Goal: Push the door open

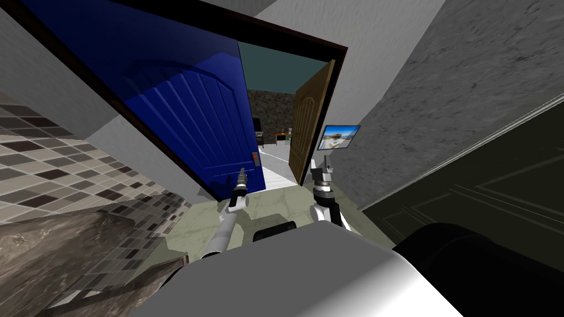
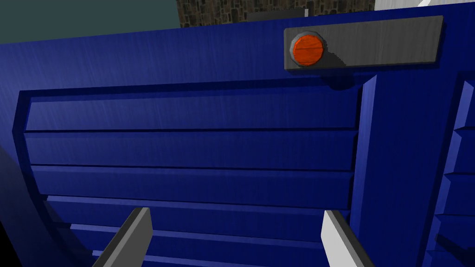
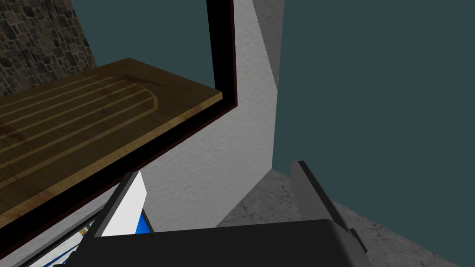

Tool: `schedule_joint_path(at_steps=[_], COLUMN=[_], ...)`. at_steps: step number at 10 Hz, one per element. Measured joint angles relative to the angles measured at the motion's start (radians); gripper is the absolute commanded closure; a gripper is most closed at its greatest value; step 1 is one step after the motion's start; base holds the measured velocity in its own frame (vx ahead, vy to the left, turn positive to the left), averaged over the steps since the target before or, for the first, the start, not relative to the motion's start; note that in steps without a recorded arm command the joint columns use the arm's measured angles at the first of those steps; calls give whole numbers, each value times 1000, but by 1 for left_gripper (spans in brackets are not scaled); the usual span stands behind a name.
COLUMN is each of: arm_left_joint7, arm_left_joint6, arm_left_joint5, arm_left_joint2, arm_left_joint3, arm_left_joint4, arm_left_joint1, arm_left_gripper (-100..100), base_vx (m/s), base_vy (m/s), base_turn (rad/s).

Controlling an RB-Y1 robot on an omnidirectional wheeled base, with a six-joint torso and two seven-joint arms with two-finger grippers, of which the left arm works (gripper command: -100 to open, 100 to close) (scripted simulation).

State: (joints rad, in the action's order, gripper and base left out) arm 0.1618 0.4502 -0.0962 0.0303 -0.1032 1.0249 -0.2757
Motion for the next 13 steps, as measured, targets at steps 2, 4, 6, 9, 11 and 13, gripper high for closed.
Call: schedule_joint_path(at_steps=[2, 4, 6, 9, 11, 13], arm_left_joint7=[2, 1, 0, 1, -3, 0], arm_left_joint6=[-2, -2, -2, 3, 7, 7], arm_left_joint5=[-3, -6, -8, -13, -16, -18], arm_left_joint2=[-11, -15, -19, -31, -35, -46], arm_left_joint3=[-3, -7, -8, -17, -18, -22], arm_left_joint4=[-50, -87, -116, -189, -234, -269], arm_left_joint1=[-25, -49, -64, -109, -132, -153], arm_left_gripper=[-100, -100, -100, -100, -100, -100], base_vx=[94, 74, 52, 89, 95, 80], base_vy=[18, 17, 19, 17, 21, 20], base_turn=[1, 1, 0, 0, 1, 0])
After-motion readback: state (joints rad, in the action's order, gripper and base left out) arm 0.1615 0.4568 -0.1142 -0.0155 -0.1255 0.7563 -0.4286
